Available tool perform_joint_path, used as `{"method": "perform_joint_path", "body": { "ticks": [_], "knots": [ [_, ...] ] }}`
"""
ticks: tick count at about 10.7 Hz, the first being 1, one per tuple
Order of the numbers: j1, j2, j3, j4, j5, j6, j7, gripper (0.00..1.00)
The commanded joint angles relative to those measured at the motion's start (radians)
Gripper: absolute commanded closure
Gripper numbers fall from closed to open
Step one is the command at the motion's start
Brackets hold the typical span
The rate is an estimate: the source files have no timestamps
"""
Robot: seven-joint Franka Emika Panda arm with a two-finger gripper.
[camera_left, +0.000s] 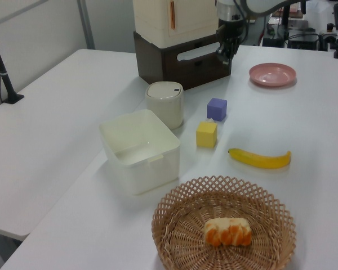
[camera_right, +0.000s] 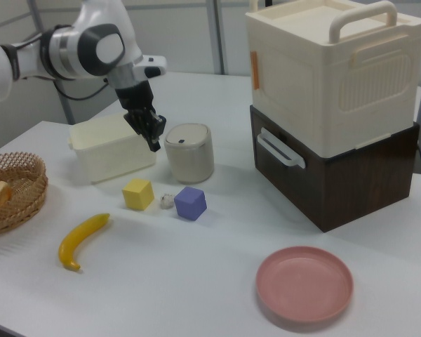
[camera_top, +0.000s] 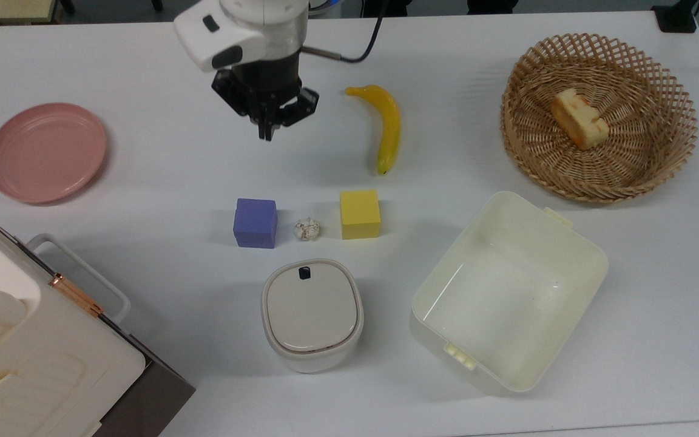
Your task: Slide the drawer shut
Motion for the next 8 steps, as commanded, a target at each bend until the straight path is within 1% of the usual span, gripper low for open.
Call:
{"method": "perform_joint_path", "body": {
  "ticks": [1, 2, 3, 4, 6, 8],
  "knots": [
    [0.003, -0.103, -0.028, -0.046, 0.052, -0.096, -0.124, 0.69],
    [-0.009, -0.122, -0.028, -0.044, 0.062, -0.128, -0.162, 0.43],
    [-0.009, -0.137, -0.028, -0.046, 0.073, -0.150, -0.181, 0.19],
    [-0.008, -0.145, -0.028, -0.046, 0.073, -0.167, -0.181, 0.00],
    [0.000, -0.156, -0.028, -0.047, 0.075, -0.170, -0.174, 0.00],
    [0.003, -0.159, -0.022, -0.049, 0.092, -0.172, -0.166, 0.00]
  ]
}}
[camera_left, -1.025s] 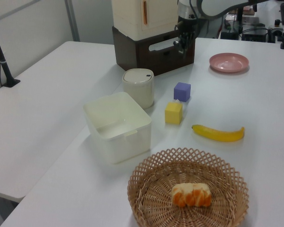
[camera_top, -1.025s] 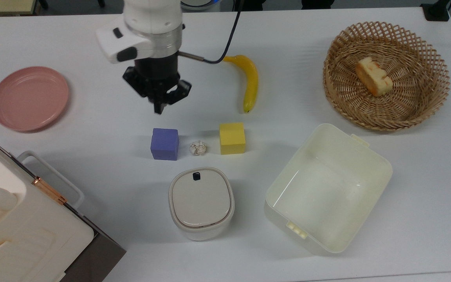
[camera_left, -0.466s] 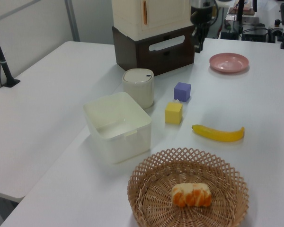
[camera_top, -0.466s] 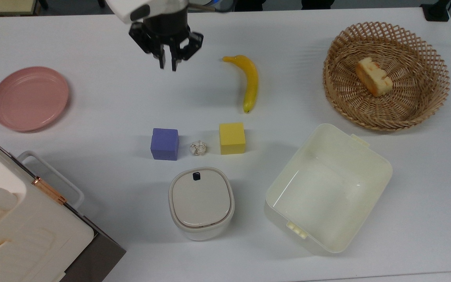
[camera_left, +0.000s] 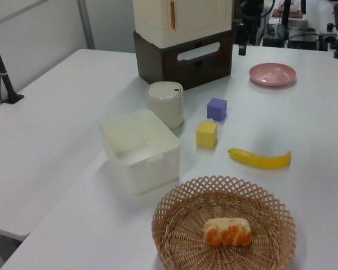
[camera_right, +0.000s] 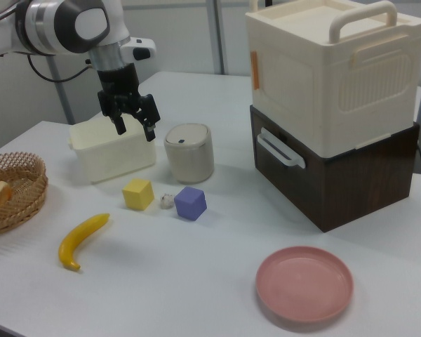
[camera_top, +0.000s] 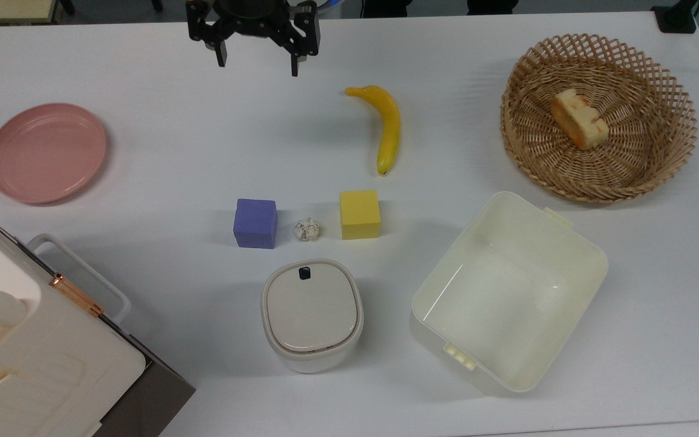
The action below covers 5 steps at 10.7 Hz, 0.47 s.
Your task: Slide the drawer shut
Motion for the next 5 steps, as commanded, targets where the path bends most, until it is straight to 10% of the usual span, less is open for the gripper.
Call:
{"method": "perform_joint_path", "body": {
  "ticks": [1, 5],
  "knots": [
    [0.012, -0.041, 0.001, -0.033, 0.028, -0.013, -0.006, 0.00],
    [0.012, -0.044, 0.001, -0.030, 0.025, -0.036, -0.020, 0.00]
  ]
}}
